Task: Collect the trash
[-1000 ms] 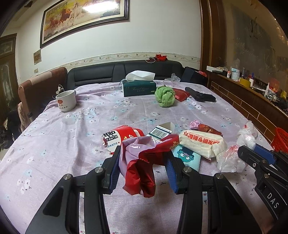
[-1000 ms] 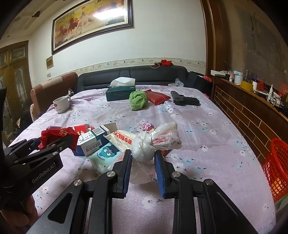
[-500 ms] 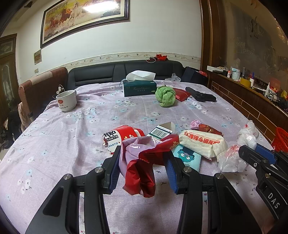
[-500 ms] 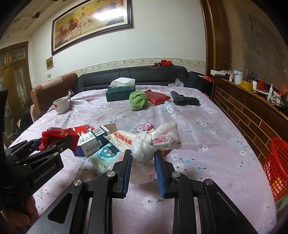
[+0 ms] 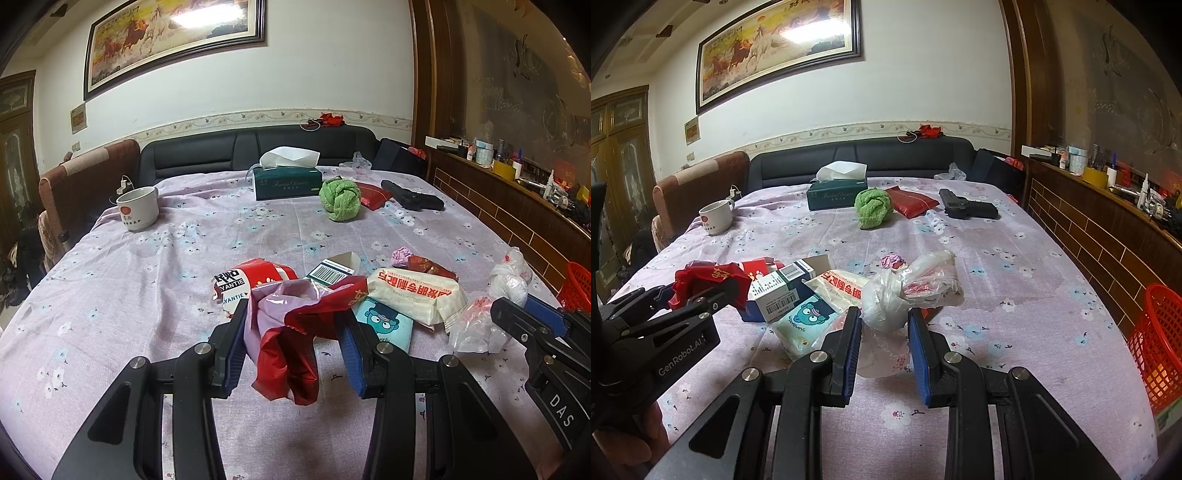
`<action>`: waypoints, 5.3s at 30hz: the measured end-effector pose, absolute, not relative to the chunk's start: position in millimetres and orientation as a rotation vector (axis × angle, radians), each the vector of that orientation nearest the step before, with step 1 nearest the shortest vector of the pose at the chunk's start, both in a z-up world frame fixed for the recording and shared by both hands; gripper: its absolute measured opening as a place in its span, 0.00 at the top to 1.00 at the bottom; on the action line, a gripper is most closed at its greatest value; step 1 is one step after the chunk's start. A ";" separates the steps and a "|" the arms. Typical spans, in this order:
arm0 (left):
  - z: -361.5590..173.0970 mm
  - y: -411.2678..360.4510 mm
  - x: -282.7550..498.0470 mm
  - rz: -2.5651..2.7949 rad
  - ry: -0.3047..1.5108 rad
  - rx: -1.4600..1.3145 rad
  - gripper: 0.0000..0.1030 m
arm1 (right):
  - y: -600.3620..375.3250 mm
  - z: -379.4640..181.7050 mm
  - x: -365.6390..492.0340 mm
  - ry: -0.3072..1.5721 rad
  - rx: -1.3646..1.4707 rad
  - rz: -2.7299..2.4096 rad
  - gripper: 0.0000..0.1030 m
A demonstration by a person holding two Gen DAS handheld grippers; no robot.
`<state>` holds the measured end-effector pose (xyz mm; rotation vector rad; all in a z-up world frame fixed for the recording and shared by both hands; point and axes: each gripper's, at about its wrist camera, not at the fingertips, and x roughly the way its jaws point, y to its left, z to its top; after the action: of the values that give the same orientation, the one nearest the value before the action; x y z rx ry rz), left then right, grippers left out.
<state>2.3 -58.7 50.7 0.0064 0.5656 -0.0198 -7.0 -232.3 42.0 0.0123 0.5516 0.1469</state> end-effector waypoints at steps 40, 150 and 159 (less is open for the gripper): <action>55.3 -65.0 -20.7 -0.175 0.605 -0.060 0.58 | -267.9 48.8 -27.4 0.610 0.111 0.136 0.73; 21.0 -3.0 118.4 -0.158 0.911 -0.130 0.75 | -363.2 66.7 -42.4 0.784 0.229 0.296 0.53; 30.3 7.3 82.6 -0.169 0.898 -0.166 0.84 | -326.7 65.1 -12.5 0.840 0.229 0.392 0.53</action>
<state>82.6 7.3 30.3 -0.1664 0.8977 -0.1686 -12.5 -326.7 65.1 0.2290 0.8397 0.3918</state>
